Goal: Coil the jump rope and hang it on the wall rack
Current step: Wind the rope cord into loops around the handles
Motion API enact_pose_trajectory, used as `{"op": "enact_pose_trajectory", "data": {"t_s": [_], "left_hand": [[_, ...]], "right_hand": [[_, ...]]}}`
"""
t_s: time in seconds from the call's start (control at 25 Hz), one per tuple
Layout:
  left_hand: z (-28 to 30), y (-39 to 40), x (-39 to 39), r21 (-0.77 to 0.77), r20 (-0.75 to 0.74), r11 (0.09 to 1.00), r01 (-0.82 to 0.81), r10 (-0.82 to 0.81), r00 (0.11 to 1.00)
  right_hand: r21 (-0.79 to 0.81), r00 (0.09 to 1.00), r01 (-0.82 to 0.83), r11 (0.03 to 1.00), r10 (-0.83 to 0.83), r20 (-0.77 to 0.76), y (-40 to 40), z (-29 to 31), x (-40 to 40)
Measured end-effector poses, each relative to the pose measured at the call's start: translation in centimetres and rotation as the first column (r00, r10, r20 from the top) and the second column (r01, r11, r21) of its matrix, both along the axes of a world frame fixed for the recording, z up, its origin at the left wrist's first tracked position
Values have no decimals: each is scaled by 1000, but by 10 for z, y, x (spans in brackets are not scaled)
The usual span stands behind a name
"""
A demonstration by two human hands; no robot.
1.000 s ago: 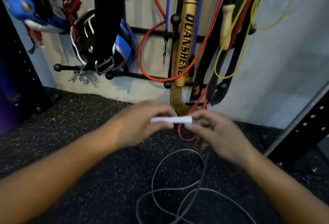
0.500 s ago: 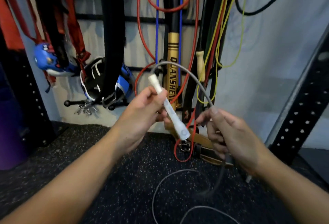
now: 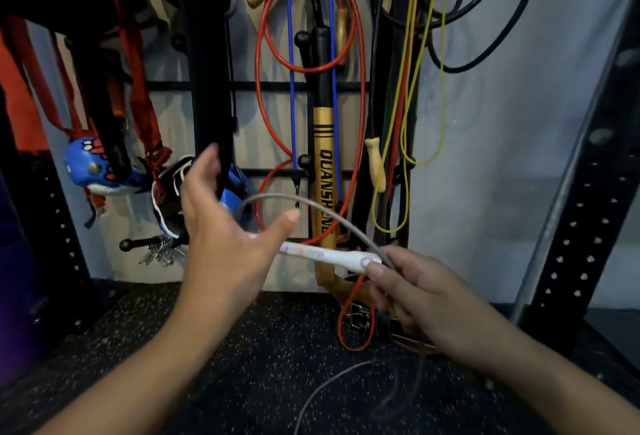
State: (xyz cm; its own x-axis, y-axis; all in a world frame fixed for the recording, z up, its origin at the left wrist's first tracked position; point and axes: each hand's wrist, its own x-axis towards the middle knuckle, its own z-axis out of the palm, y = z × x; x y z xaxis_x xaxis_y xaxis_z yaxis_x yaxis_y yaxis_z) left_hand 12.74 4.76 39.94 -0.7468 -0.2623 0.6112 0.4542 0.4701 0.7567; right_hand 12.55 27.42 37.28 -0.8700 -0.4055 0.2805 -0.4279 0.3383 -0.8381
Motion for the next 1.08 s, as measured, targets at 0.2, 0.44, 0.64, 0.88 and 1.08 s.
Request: {"op": "enact_pose_trajectory", "data": {"t_s": [0.2, 0.44, 0.64, 0.88, 1.08], "left_hand": [[23, 22, 13, -770, 308, 515, 377, -218, 926], [9, 35, 3, -507, 479, 587, 631, -417, 772], [8, 26, -2, 14, 372, 761, 648, -606, 703], [6, 47, -6, 717, -130, 426, 552, -696, 706], [4, 52, -11, 831, -204, 333, 446, -563, 801]], "right_hand": [[173, 995, -21, 985, 38, -95, 16, 15, 4], [54, 999, 41, 998, -39, -28, 25, 22, 14], [-350, 979, 119, 929, -50, 199, 42, 23, 4], [-270, 989, 5, 963, 34, 142, 18, 2, 8], [-195, 999, 32, 980, -26, 35, 4, 3, 14]]}}
